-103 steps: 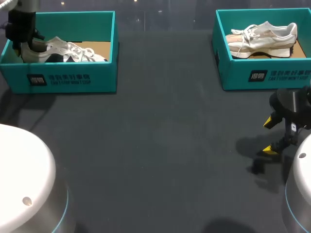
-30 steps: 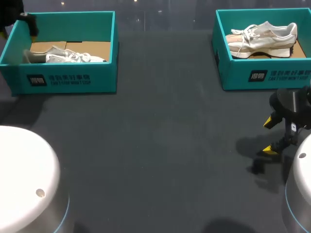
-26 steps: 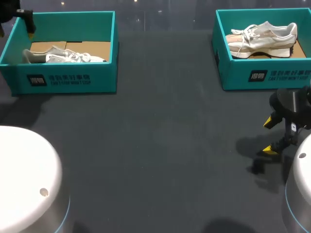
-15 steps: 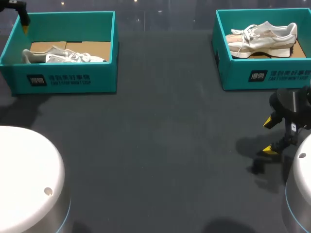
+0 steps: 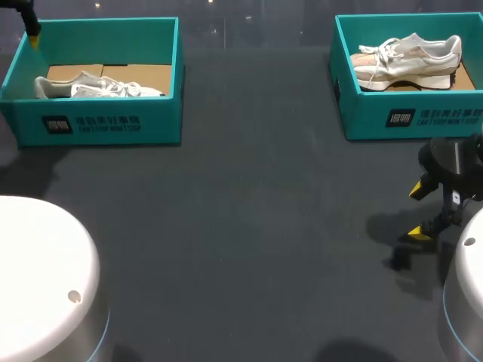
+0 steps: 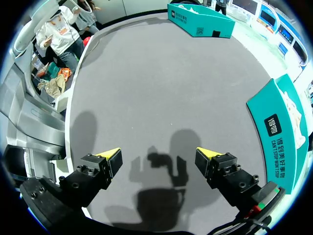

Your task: Take the shoe out of the shoebox, open the shoe tongue, remove and reinsert the insole, then place the shoe into the shoebox

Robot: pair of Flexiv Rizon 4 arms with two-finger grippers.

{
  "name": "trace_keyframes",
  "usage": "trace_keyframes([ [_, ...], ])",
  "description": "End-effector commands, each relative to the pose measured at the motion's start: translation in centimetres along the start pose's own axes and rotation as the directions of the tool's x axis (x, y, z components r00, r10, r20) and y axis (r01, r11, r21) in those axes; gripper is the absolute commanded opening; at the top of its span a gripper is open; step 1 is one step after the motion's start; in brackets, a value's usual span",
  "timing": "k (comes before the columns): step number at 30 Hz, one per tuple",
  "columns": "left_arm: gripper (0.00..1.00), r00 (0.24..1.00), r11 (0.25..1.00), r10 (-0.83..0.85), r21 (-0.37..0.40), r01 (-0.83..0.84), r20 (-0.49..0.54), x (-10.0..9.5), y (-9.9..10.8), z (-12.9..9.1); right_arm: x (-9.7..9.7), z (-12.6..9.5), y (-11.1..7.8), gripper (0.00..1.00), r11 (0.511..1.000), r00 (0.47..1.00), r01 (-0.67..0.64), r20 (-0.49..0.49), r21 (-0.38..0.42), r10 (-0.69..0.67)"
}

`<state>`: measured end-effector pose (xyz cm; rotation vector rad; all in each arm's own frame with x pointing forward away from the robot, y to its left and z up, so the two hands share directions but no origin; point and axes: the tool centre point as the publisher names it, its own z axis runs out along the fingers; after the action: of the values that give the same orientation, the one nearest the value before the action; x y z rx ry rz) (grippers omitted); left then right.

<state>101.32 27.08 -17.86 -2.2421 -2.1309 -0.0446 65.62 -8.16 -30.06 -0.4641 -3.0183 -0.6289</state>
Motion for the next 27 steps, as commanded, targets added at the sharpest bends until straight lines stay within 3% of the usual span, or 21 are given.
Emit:
trace_keyframes([
  [1, 1.00, 1.000, 1.000, 0.001, -0.001, -0.001, -0.001, 0.0, 0.0, 0.0, 0.2, 0.0, 0.0, 1.00, 1.000, 1.000, -0.001, 0.003, 0.002, 0.001],
  [8, 1.00, 1.000, 1.000, 0.001, -0.001, -0.001, -0.001, 0.0, 0.0, 0.0, -2.5, -3.2, 2.5, 1.00, 1.000, 0.998, 0.015, 0.064, -0.010, -0.014],
  [15, 1.00, 1.000, 1.000, 0.001, -0.001, -0.001, -0.001, 0.0, 0.0, 0.0, -6.6, -7.4, 3.6, 1.00, 0.990, 0.987, -0.134, 0.098, 0.045, 0.130],
  [18, 1.00, 1.000, 1.000, 0.001, -0.001, -0.001, -0.001, 0.0, 0.0, 0.0, -8.9, -9.1, 4.0, 1.00, 0.973, 0.973, -0.200, 0.143, 0.115, 0.183],
  [23, 1.00, 1.000, 1.000, 0.001, -0.001, -0.001, -0.001, 0.0, 0.0, 0.0, -13.2, -11.9, 4.1, 1.00, 0.943, 0.946, -0.298, 0.177, 0.145, 0.272],
  [25, 1.00, 1.000, 1.000, 0.001, -0.001, -0.001, -0.001, 0.0, 0.0, 0.0, -15.3, -13.0, 3.6, 1.00, 0.896, 0.909, -0.386, 0.255, 0.219, 0.330],
  [27, 1.00, 1.000, 1.000, 0.001, -0.001, -0.001, -0.001, 0.0, 0.0, 0.0, -15.3, -13.0, 3.6, 1.00, 0.896, 0.909, -0.386, 0.255, 0.219, 0.330],
])
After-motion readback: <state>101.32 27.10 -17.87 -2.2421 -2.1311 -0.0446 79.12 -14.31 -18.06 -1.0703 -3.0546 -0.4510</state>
